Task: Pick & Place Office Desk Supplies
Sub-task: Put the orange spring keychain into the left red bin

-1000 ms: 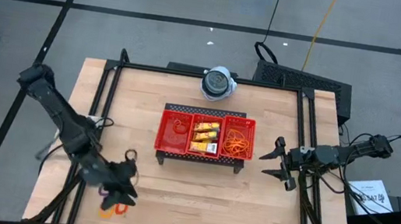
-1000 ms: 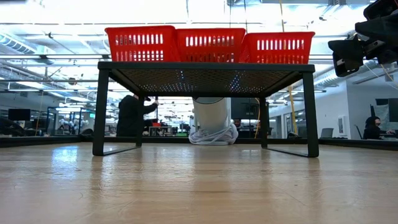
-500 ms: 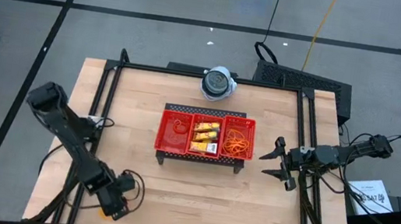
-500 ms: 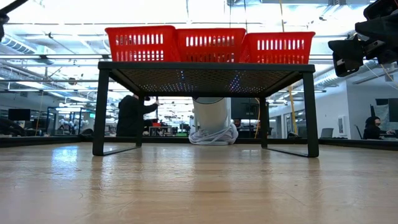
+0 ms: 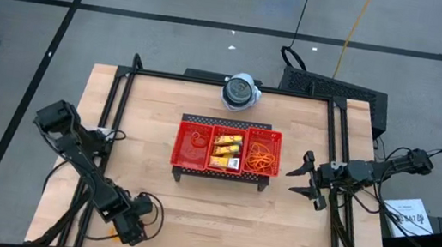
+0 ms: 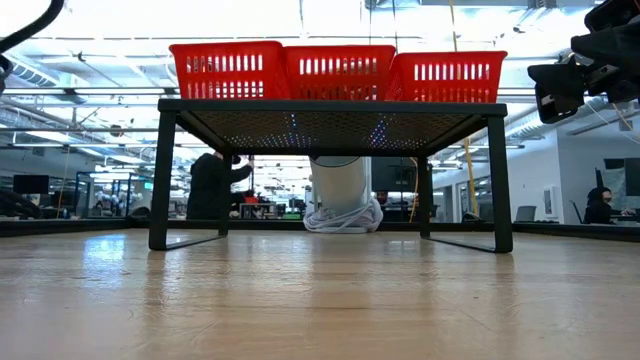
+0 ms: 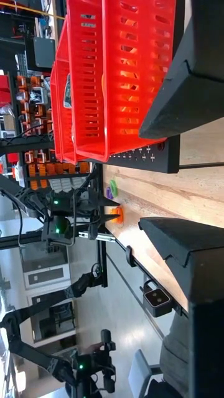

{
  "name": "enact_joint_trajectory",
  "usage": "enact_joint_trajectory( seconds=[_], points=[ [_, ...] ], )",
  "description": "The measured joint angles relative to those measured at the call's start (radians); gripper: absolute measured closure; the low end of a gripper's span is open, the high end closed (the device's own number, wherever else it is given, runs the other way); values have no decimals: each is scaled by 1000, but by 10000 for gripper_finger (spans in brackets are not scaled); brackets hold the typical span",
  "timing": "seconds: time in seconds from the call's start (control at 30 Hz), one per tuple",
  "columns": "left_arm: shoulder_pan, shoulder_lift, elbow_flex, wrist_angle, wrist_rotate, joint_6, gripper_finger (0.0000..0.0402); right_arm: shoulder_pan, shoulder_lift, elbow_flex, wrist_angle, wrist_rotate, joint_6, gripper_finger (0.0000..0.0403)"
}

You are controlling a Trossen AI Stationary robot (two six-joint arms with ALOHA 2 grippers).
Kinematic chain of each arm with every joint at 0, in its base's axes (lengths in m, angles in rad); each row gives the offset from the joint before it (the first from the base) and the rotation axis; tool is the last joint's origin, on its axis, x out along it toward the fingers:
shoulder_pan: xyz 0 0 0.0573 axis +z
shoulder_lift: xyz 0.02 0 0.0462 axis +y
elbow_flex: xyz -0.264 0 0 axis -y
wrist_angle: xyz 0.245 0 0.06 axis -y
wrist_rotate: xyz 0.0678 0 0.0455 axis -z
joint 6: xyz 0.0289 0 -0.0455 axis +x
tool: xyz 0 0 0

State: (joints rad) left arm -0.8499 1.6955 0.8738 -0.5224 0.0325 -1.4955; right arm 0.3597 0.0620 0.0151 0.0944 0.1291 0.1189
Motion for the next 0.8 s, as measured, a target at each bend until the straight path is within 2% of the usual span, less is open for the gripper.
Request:
enact_joint_trajectory(
  seconds=[0.47,0.67,0.8],
  points=[
    [3,3,-1,-67,-23,9,230,0,0,0,0,0,0,197],
    [4,4,-4,-66,-36,28,296,0,0,0,0,0,0,197],
    [3,5,-5,-66,-84,27,343,0,0,0,0,0,0,197]
  ],
)
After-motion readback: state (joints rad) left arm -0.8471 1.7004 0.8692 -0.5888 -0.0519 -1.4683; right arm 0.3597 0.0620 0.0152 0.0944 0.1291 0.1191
